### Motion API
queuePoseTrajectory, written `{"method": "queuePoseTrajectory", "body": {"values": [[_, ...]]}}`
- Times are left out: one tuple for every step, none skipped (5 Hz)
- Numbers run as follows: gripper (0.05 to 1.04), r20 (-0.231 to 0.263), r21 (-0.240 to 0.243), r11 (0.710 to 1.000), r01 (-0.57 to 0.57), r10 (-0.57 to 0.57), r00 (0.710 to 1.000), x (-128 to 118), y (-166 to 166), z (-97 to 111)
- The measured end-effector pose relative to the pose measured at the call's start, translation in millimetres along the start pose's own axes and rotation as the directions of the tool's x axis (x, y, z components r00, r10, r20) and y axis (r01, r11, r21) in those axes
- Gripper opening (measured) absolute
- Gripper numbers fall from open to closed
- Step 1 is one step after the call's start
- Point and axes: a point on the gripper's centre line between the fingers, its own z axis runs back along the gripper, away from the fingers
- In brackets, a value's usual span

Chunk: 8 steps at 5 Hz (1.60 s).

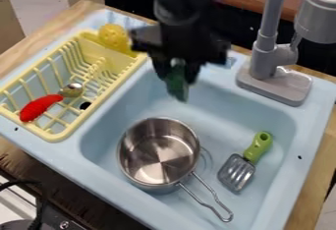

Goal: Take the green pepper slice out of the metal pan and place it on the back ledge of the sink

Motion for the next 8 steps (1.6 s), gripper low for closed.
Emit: {"method": "queuePoseTrajectory", "body": {"values": [[0.395, 0.011, 0.009, 0.996, -0.091, 0.091, 0.996, 24, 12, 2], [0.395, 0.012, 0.02, 0.986, -0.167, 0.166, 0.986, 45, 16, -5], [0.395, 0.001, 0.01, 0.97, -0.242, 0.242, 0.97, 60, 10, -17], [0.395, 0.003, 0.009, 0.945, -0.326, 0.326, 0.945, 73, 4, -27], [0.395, 0.0, 0.051, 0.938, -0.344, 0.344, 0.939, 77, 5, -39], [0.395, -0.017, 0.104, 0.951, -0.293, 0.296, 0.955, 77, 4, -43], [0.395, -0.053, 0.12, 0.962, -0.246, 0.253, 0.966, 75, 4, -44], [0.395, -0.033, 0.128, 0.967, -0.221, 0.227, 0.973, 75, 2, -45]]}}
